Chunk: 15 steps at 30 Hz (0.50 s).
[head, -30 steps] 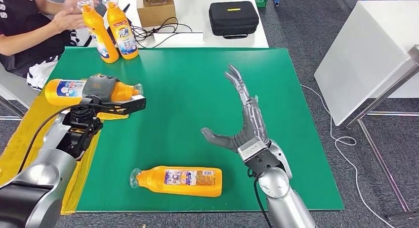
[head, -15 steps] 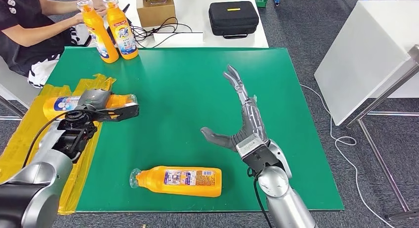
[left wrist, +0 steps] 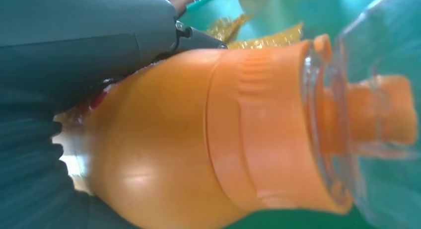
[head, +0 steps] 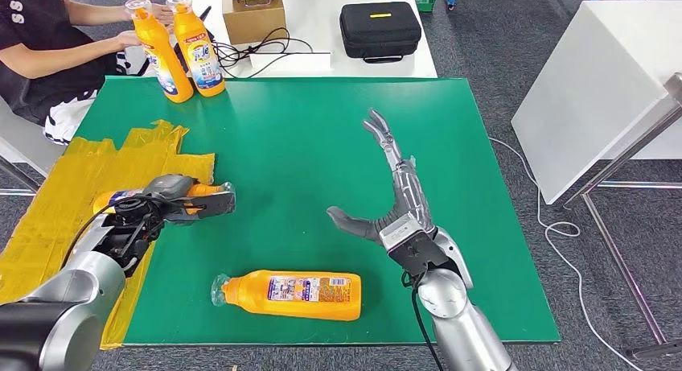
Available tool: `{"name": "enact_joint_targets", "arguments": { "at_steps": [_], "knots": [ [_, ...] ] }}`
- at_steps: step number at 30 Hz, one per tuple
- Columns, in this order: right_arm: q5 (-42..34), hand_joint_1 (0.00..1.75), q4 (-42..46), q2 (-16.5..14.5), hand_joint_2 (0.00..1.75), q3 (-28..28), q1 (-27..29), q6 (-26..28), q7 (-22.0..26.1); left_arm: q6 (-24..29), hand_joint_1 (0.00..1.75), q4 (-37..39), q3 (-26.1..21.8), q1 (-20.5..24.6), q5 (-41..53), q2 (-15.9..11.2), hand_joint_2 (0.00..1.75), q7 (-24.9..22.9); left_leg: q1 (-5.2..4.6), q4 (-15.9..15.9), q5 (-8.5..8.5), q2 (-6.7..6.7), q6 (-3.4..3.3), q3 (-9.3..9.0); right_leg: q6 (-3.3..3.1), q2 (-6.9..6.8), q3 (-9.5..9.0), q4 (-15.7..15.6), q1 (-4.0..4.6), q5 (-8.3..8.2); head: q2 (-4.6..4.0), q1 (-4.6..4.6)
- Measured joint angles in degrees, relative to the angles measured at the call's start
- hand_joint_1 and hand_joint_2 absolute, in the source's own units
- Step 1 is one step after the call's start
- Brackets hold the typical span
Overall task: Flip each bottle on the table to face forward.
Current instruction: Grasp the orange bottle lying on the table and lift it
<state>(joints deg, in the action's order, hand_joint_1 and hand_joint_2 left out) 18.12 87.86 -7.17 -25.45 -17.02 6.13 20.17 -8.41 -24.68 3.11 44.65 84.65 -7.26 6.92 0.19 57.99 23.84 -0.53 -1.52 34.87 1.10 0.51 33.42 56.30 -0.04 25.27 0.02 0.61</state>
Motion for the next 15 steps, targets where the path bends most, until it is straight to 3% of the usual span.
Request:
{"name": "enact_joint_targets", "arguments": {
  "at_steps": [1,2,15],
  "knots": [
    [0.0,0.0,-0.2,0.0,1.75,0.1,-0.1,0.1,0.1,-0.1,0.04,0.2,0.0,0.0,0.0,0.1,1.75,0.0,0.0,0.0,0.0,0.0,0.0,0.0,0.0,0.0,0.0,0.0,0.0,0.0,0.0,0.0],
    [0.1,0.0,-0.4,0.0,1.75,0.2,-0.1,0.2,0.1,-0.2,0.0,0.4,0.0,0.0,0.0,0.2,1.75,-0.1,0.01,0.0,0.0,0.0,0.0,0.0,0.0,0.0,0.0,0.0,0.0,0.0,0.0,0.01],
    [0.0,0.0,-3.0,0.0,1.75,0.9,-1.2,0.8,0.9,0.1,0.0,2.1,0.0,1.0,0.1,1.8,1.75,-1.4,0.01,0.0,0.0,-0.01,0.0,-0.04,0.0,0.0,-0.03,0.0,0.01,0.0,0.0,0.0]
  ]
}}
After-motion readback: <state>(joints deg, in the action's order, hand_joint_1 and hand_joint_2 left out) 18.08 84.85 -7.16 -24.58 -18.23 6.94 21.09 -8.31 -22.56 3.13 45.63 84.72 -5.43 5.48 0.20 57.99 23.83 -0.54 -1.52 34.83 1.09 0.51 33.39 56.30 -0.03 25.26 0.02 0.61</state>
